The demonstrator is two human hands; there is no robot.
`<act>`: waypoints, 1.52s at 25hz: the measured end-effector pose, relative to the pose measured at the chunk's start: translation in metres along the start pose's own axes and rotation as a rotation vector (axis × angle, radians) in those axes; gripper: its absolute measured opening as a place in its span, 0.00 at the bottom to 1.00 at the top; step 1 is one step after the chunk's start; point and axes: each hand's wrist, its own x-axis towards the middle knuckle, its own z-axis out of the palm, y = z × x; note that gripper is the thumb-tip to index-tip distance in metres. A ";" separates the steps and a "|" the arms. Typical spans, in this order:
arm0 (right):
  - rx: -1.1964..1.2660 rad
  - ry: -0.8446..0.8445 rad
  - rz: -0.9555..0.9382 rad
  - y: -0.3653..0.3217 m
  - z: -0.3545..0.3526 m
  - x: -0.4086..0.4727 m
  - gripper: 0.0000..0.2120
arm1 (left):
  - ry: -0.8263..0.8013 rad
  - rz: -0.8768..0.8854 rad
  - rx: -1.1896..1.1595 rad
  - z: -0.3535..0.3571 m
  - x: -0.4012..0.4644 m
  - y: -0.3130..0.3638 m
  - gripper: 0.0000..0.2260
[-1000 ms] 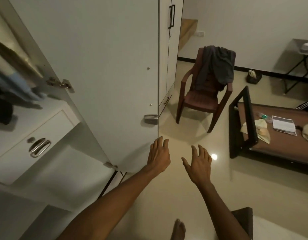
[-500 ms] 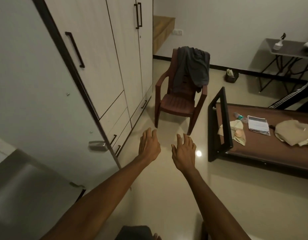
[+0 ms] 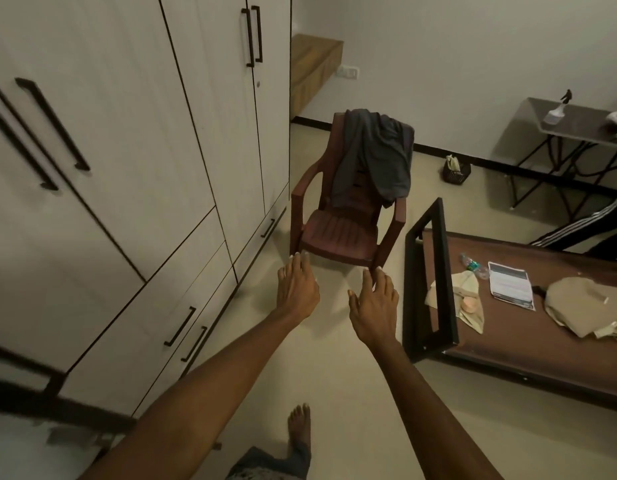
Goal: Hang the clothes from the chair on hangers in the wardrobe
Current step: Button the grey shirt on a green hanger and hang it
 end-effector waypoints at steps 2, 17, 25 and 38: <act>-0.039 0.001 0.026 0.012 0.003 0.043 0.31 | -0.021 -0.007 0.002 0.003 0.045 0.007 0.30; -0.007 -0.054 0.200 0.095 0.048 0.365 0.35 | -0.096 0.031 -0.027 0.054 0.362 0.062 0.33; 0.070 -0.082 0.176 0.126 0.064 0.536 0.36 | -0.117 -0.008 -0.059 0.087 0.514 0.104 0.35; 0.038 -0.174 0.232 0.144 0.116 0.781 0.38 | -0.187 -0.040 -0.219 0.125 0.774 0.117 0.37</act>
